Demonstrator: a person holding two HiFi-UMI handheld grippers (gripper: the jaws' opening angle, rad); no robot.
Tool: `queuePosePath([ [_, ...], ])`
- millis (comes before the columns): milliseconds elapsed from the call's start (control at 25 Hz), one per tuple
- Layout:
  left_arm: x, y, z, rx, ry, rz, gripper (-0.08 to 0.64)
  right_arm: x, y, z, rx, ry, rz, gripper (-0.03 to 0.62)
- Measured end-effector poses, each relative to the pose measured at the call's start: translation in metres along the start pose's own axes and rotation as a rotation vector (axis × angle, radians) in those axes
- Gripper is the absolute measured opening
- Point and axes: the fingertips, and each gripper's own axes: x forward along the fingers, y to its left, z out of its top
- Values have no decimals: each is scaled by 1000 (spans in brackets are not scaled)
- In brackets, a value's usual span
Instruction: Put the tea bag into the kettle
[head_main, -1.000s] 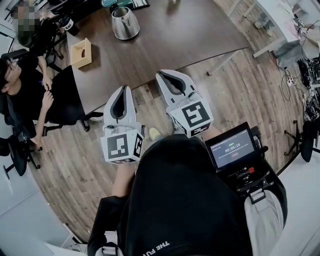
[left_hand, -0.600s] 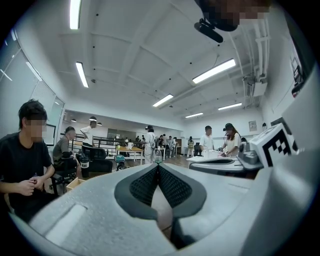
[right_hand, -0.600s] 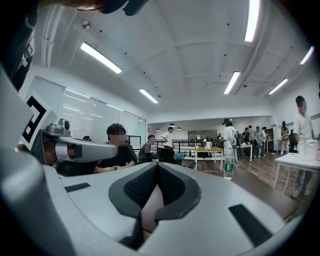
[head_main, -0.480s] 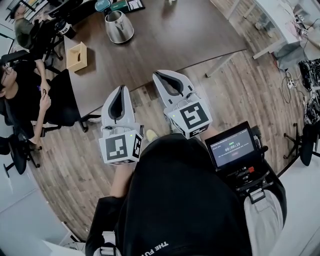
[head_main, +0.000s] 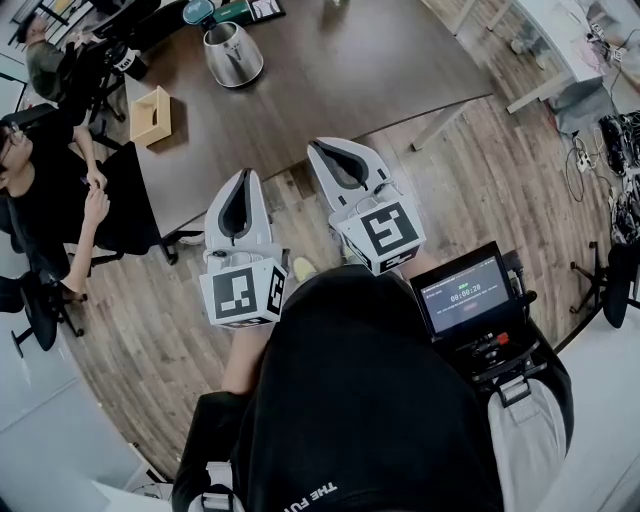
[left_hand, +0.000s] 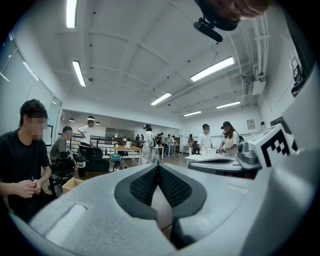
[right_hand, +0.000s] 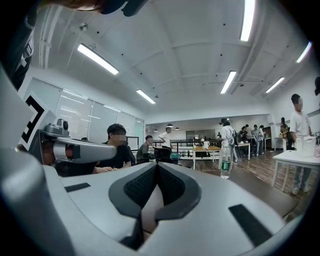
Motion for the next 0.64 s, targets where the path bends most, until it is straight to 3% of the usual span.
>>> queuePosePath([
  [640, 6, -6, -3, 0, 0, -20, 5, -1, -4, -4, -2, 9, -16, 6],
])
